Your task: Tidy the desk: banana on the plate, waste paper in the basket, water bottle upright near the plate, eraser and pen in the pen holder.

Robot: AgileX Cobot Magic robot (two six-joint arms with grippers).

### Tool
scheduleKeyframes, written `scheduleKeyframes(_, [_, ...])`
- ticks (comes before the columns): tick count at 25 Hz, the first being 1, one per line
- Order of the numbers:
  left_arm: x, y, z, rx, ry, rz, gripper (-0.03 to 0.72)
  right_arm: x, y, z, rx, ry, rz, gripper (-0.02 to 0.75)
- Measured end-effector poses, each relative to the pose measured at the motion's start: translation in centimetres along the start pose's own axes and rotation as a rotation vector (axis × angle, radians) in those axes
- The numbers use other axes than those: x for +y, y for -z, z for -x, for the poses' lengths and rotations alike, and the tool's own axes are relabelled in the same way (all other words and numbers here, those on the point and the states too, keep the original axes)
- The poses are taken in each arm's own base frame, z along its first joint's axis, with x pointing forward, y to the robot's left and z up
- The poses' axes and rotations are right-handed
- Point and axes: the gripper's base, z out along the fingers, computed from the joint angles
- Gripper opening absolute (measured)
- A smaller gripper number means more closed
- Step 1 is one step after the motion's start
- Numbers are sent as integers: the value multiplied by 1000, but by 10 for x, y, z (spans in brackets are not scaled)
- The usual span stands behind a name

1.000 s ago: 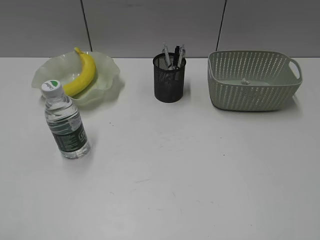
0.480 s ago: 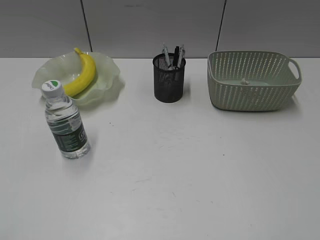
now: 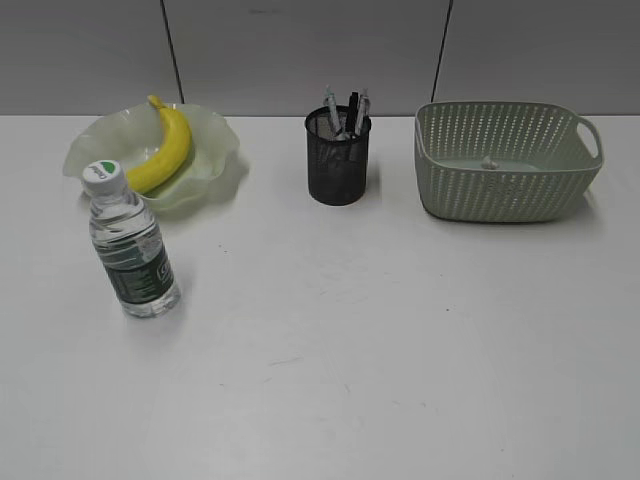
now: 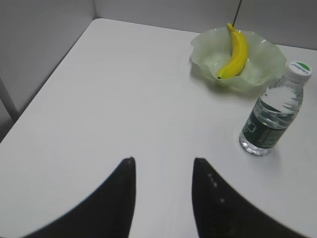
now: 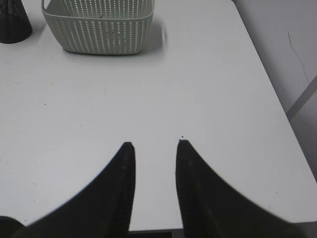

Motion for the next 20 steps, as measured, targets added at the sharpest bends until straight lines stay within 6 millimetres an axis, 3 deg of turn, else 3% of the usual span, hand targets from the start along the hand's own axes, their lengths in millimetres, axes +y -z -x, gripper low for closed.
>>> scheduleKeyframes(20, [0,0,0,4,-15,-32,288,0,0,0,0,-2,3,241])
